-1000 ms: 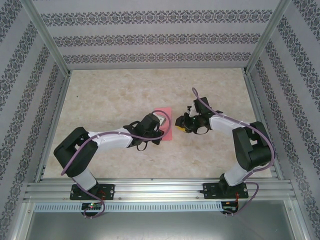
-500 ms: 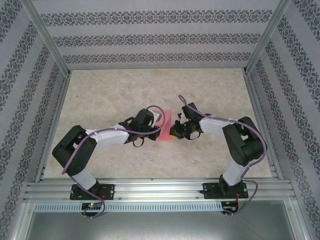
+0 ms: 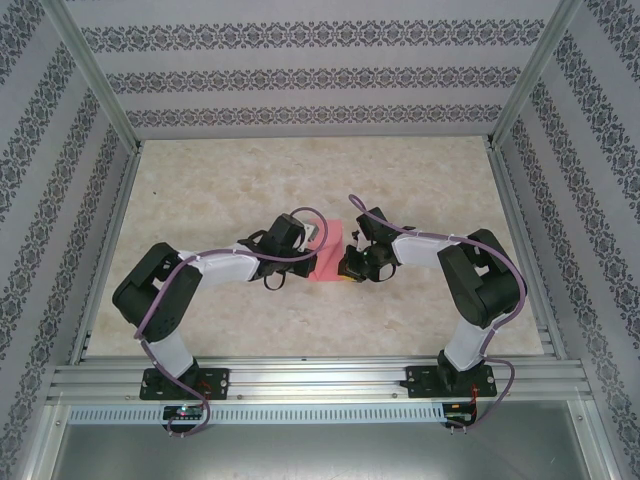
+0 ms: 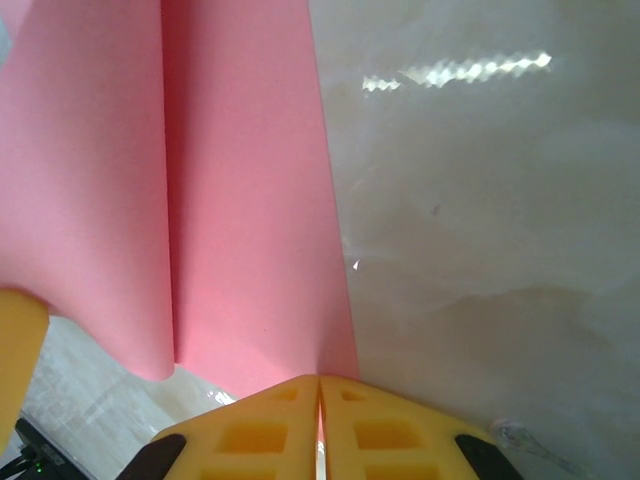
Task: Fold a paper plane with a square sheet of paper (fold left side to right side)
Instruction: Fold the triangle a second time at the center of the table.
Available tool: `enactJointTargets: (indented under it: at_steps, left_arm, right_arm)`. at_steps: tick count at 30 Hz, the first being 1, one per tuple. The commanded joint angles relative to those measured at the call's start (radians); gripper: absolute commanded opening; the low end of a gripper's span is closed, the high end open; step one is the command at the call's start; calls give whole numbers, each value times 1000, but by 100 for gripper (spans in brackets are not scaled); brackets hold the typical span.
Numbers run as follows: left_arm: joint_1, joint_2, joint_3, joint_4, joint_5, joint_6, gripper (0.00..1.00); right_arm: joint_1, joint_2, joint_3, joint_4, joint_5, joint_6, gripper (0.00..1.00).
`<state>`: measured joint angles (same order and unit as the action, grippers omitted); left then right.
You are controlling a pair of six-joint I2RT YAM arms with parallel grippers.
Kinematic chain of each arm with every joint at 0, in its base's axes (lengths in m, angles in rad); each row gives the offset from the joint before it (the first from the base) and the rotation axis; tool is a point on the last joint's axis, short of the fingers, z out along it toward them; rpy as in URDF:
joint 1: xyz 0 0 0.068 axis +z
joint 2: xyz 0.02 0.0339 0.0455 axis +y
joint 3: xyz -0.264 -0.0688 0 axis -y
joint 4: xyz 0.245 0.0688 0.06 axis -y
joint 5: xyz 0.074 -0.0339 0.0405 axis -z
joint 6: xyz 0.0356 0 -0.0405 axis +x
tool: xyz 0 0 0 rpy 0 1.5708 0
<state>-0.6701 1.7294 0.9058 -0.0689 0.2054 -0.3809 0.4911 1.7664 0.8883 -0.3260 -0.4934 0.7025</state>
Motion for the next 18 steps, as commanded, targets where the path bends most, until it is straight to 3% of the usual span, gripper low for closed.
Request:
enactJointTargets:
  at_steps: [1, 18]
  left_arm:
    - [20, 27, 40, -13, 25, 28, 0]
    - [52, 81, 114, -87, 43, 80, 0]
  right_arm:
    - [12, 33, 7, -36, 59, -27, 11]
    - [15, 34, 6, -45, 61, -41, 12]
